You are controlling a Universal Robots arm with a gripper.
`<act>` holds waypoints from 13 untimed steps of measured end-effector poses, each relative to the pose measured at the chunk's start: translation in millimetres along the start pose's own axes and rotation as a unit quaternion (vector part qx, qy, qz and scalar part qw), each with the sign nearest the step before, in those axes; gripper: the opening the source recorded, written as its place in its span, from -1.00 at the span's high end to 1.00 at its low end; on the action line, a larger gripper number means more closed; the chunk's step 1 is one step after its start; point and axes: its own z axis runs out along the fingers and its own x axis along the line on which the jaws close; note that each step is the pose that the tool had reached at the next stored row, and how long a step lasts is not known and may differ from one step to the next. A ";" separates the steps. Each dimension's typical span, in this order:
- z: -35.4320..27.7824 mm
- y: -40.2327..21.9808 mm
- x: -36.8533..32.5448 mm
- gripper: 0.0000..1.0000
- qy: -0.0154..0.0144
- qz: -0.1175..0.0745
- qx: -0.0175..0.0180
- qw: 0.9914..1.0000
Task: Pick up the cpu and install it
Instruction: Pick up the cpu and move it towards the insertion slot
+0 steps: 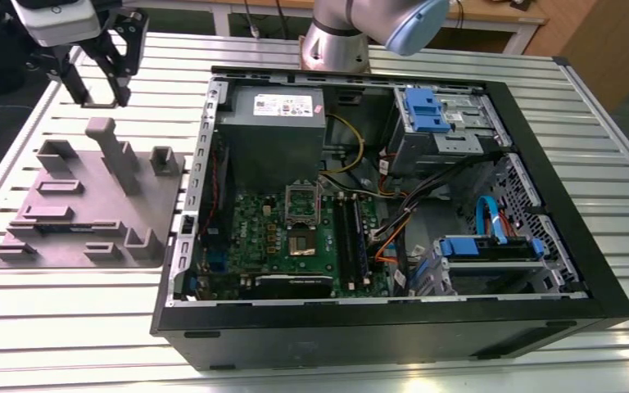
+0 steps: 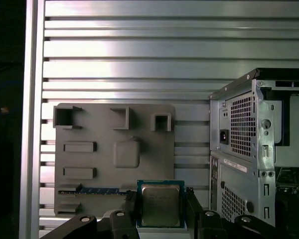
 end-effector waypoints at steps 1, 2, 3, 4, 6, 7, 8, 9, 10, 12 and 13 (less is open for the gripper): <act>-0.1 0.0 -2.4 0.05 0.000 0.000 0.000 1.000; 0.0 0.0 -4.5 0.05 0.000 0.000 0.000 1.000; 0.0 0.0 -5.8 0.05 0.000 0.000 0.000 1.000; -0.1 0.0 -6.3 0.05 0.000 0.000 0.000 1.000; 0.0 -0.1 -7.1 0.05 0.000 0.000 0.000 1.000; -0.1 -0.4 -7.4 0.05 0.000 0.000 0.000 1.000; -0.1 -0.7 -7.9 0.05 0.000 0.000 0.000 1.000; -0.1 -1.2 -8.3 0.05 0.000 0.000 0.000 1.000; -0.1 -1.6 -8.8 0.05 0.000 0.000 0.000 1.000; -0.1 -2.3 -10.5 0.05 0.000 0.000 0.000 1.000; -0.1 -2.7 -11.5 0.05 0.000 0.000 0.000 1.000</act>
